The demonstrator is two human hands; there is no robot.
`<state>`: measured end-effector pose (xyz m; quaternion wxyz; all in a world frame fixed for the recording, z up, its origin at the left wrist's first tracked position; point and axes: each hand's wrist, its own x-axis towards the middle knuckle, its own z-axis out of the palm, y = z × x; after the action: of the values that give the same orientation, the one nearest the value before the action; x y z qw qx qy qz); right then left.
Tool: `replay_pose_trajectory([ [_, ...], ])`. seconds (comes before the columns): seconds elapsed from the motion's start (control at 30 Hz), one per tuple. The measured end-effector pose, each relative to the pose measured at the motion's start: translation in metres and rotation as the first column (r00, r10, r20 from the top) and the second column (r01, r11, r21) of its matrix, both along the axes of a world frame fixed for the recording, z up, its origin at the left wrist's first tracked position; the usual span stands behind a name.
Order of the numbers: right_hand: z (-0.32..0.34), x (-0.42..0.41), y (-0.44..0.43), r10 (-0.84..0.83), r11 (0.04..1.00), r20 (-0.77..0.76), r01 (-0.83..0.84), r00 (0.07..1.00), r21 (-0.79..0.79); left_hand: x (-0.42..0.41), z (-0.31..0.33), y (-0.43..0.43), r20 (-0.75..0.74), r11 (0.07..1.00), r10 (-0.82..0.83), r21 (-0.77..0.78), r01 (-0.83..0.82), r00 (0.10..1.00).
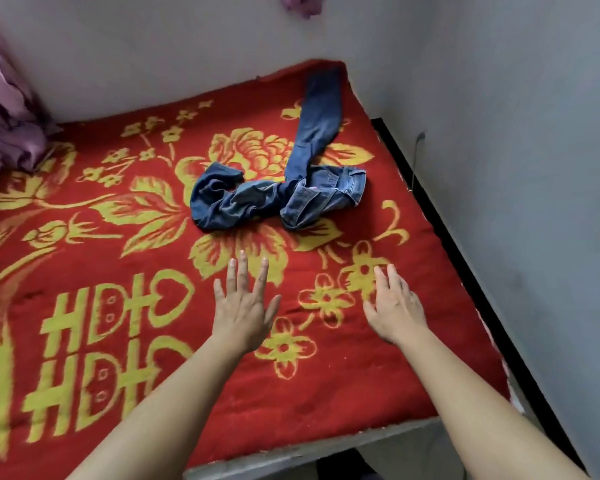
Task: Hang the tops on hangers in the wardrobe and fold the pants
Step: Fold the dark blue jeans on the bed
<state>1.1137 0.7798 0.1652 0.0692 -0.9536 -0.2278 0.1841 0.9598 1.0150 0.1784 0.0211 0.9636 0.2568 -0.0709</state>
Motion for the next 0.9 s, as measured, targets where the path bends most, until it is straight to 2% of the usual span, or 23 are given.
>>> replay_pose_trajectory([
  [0.23, -0.108, 0.092, 0.033, -0.022, 1.000, -0.191, 0.023, 0.981, 0.005, 0.092, -0.123, 0.016, -0.177, 0.995, -0.034, -0.094, 0.018, 0.984],
  [0.37, -0.154, 0.140, 0.066, -0.133, 0.975, -0.283, 0.177, 0.950, 0.136, 0.135, -0.189, 0.036, -0.284, 0.988, -0.038, -0.151, -0.005, 0.958],
  [0.43, -0.170, 0.164, 0.083, -0.211, 0.936, -0.313, 0.284, 0.926, 0.210, 0.148, -0.222, 0.041, -0.396, 0.972, -0.027, -0.226, -0.069, 0.918],
  [0.53, -0.187, 0.203, 0.114, -0.356, 0.801, -0.422, 0.505, 0.834, 0.322, 0.145, -0.263, 0.038, -0.538, 0.915, -0.028, -0.354, -0.196, 0.842],
  [0.63, -0.193, 0.245, 0.148, -0.446, 0.547, -0.579, 0.720, 0.683, 0.428, 0.141, -0.284, 0.034, -0.477, 0.930, -0.056, -0.344, -0.128, 0.877],
  [0.7, -0.200, 0.263, 0.171, -0.432, 0.356, -0.710, 0.828, 0.556, 0.432, 0.138, -0.294, 0.040, -0.449, 0.927, -0.079, -0.361, -0.100, 0.890],
  [0.77, -0.203, 0.269, 0.185, -0.403, 0.266, -0.782, 0.879, 0.475, 0.397, 0.129, -0.299, 0.043, -0.447, 0.921, -0.102, -0.380, -0.085, 0.889],
  [0.83, -0.206, 0.272, 0.200, -0.344, 0.209, -0.814, 0.883, 0.469, 0.420, 0.124, -0.305, 0.050, -0.444, 0.909, -0.111, -0.407, -0.090, 0.889],
  [0.9, -0.210, 0.263, 0.209, -0.277, 0.175, -0.802, 0.849, 0.529, 0.499, 0.125, -0.307, 0.059, -0.439, 0.879, -0.098, -0.459, -0.129, 0.893],
])
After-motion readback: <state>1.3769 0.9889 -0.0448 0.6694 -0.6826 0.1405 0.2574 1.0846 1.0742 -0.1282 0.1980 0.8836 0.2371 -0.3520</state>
